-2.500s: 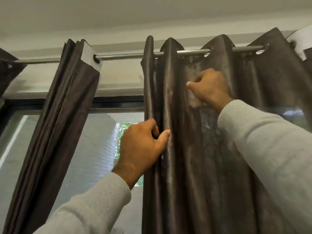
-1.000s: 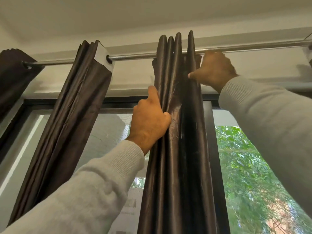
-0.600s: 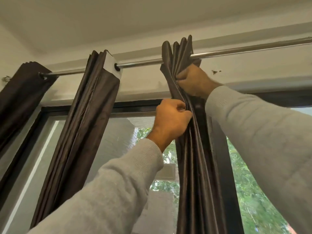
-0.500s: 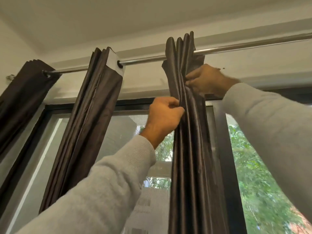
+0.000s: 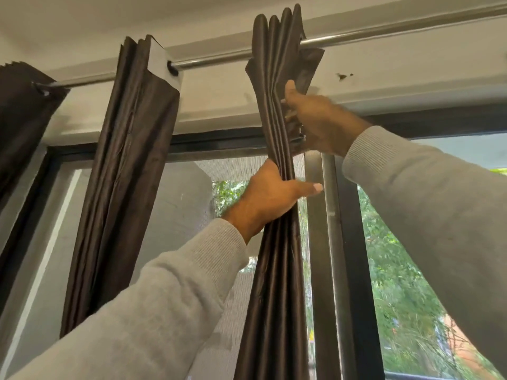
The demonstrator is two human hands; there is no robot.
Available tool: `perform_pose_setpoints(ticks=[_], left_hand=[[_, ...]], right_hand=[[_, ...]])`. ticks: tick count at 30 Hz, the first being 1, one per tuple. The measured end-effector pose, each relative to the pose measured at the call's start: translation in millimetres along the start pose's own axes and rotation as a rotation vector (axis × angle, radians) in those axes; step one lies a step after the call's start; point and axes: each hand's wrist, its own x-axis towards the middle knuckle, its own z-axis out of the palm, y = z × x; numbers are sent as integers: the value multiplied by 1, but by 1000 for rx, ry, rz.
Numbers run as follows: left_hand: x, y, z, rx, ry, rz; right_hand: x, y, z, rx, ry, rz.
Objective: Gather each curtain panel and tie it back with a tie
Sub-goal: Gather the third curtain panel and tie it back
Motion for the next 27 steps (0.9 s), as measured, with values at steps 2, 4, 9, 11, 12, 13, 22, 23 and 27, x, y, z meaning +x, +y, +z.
perform_pose_setpoints(ticks=[2,4,9,11,12,13,22,23,27], left_hand=[[-7,-5,-1,68,65,-58],[-19,-10,0,148,84,-74],[-59,-25,10,301,74,-93],[-71,-33,14,327,81,-115],[-76,-36,15,333,79,-132],[-82,-38,15,335,77,-151],[-134,-90,24,261,-72,-263],[-141,-97,25,266,-86,-267],[-164,-127,25,264,-156,-233]], right_hand=[[-9,8,0,14,26,-2],[-18,22,3,3,2,-26],[-44,63,20,89,-2,5],[-54,80,27,140,-10,47],[-59,88,29,160,-13,72],[-64,95,31,171,-15,95],[-118,154,54,232,-62,163],[-126,160,58,240,-74,181],[-160,177,74,224,-122,265]])
